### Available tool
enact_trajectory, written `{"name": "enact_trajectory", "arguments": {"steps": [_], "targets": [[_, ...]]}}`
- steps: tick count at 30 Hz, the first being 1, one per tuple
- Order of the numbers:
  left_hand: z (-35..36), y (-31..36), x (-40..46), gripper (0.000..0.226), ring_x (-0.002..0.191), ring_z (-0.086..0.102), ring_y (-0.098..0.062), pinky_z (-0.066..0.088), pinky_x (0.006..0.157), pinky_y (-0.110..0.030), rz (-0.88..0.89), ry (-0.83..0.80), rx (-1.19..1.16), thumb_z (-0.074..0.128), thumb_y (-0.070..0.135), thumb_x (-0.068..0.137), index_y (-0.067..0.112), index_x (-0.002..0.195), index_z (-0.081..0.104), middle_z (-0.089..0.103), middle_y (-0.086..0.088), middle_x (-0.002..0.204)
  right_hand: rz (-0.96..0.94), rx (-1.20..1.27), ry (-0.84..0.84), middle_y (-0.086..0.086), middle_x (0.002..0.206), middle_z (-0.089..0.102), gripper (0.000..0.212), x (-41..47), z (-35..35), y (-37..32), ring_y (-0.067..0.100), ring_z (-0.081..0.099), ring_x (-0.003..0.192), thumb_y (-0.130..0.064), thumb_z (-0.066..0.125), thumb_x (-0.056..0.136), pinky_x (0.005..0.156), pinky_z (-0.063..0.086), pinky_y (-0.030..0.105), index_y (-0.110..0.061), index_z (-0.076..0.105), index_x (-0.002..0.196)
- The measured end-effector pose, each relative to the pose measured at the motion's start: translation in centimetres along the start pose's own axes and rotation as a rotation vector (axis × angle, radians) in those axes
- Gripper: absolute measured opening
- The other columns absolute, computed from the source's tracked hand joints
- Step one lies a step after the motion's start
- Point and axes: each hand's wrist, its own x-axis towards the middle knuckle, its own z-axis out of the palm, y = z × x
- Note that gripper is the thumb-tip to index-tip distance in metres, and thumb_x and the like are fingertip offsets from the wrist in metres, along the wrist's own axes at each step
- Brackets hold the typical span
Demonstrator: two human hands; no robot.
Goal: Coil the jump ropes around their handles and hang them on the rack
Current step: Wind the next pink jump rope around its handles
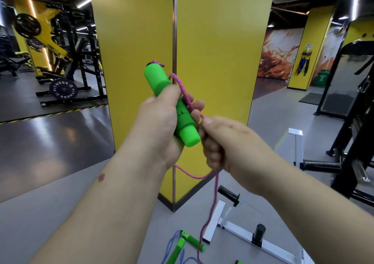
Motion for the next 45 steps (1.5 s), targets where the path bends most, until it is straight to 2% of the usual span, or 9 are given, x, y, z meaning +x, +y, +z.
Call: {"name": "enact_trajectory", "arguments": {"steps": [3,8,12,18,23,28,32,38,45], "targets": [[-0.1,-1.6,-1.2,0.004,0.050,0.062,-0.013,0.047,0.046,-0.022,0.014,0.030,0.104,0.056,0.013,0.101,0.010,0.102,0.054,0.067,-0.004,0.072,-0.110,0.109,0.031,-0.003,0.055,0.035,0.030,1.0,0.2,-3.0,0.014,0.024,0.049,-0.026,0.041,0.105,0.046,0.020,0.023,-0.013,0.056,0.083],[-0.4,-3.3,-3.6,0.005,0.071,0.070,-0.024,0.044,0.043,-0.022,-0.131,-0.088,0.044,0.058,0.020,0.100,0.016,0.104,0.059,0.070,-0.004,0.081,-0.160,0.101,0.092,-0.002,0.064,0.044,0.026,2.9,0.8,-6.1,0.015,0.034,0.052,-0.022,0.040,0.103,0.046,0.031,0.026,-0.013,0.065,0.102],[-0.9,-3.0,-3.3,0.005,0.057,0.060,-0.018,0.044,0.043,-0.024,-0.084,-0.069,0.136,0.057,0.013,0.100,0.013,0.105,0.058,0.065,-0.010,0.080,-0.155,0.116,0.100,-0.001,0.070,0.053,0.026,2.9,0.8,-5.0,0.015,0.050,0.058,-0.024,0.044,0.106,0.052,0.045,0.029,-0.010,0.065,0.110],[-1.1,-1.7,-2.3,0.005,0.051,0.052,-0.011,0.043,0.042,-0.019,-0.219,-0.119,0.083,0.059,0.013,0.099,0.008,0.099,0.057,0.060,-0.005,0.067,-0.168,-0.176,0.231,-0.006,0.073,0.058,0.036,0.9,-0.1,-1.2,0.012,0.055,0.066,-0.042,0.049,0.102,0.065,0.051,0.030,-0.009,0.064,0.103],[-0.2,1.0,-1.4,0.009,0.055,0.058,-0.015,0.045,0.043,-0.021,-0.125,-0.084,-0.034,0.060,0.014,0.100,0.009,0.098,0.053,0.060,-0.005,0.071,0.116,0.052,-0.108,0.008,0.070,0.057,0.044,-1.1,-0.2,2.0,0.021,0.054,0.062,-0.045,0.044,0.101,0.062,0.048,0.032,-0.006,0.063,0.100],[-1.2,-0.8,-2.0,0.008,0.075,0.073,-0.025,0.048,0.047,-0.024,0.007,0.013,0.196,0.058,0.017,0.103,0.014,0.103,0.050,0.074,-0.013,0.093,-0.024,0.197,0.000,-0.002,0.058,0.030,0.028,-0.1,-0.5,-1.4,0.013,0.021,0.049,-0.027,0.039,0.104,0.045,0.016,0.024,-0.013,0.056,0.086],[-1.5,-3.5,-4.0,0.010,0.084,0.075,-0.031,0.045,0.045,-0.023,-0.122,-0.102,0.144,0.056,0.018,0.103,0.016,0.113,0.054,0.076,-0.012,0.095,-0.134,0.227,0.039,-0.002,0.061,0.036,0.026,2.6,0.4,-4.7,0.012,0.029,0.050,-0.021,0.038,0.106,0.043,0.024,0.024,-0.008,0.060,0.104],[-1.3,-3.2,-3.8,0.008,0.054,0.055,-0.017,0.042,0.043,-0.024,-0.015,-0.050,0.149,0.058,0.010,0.100,0.011,0.096,0.050,0.056,-0.004,0.068,-0.145,-0.027,0.155,-0.002,0.067,0.055,0.029,4.2,0.1,-4.1,0.013,0.050,0.059,-0.030,0.044,0.105,0.061,0.043,0.030,-0.014,0.068,0.099],[-1.0,1.1,-1.0,0.010,0.060,0.067,-0.016,0.044,0.043,-0.020,0.032,-0.036,0.039,0.058,0.015,0.102,0.009,0.096,0.053,0.061,-0.003,0.070,0.152,0.044,-0.171,0.006,0.065,0.053,0.032,-0.3,0.1,-0.6,0.022,0.051,0.060,-0.029,0.039,0.107,0.059,0.047,0.031,-0.012,0.061,0.089]]}}
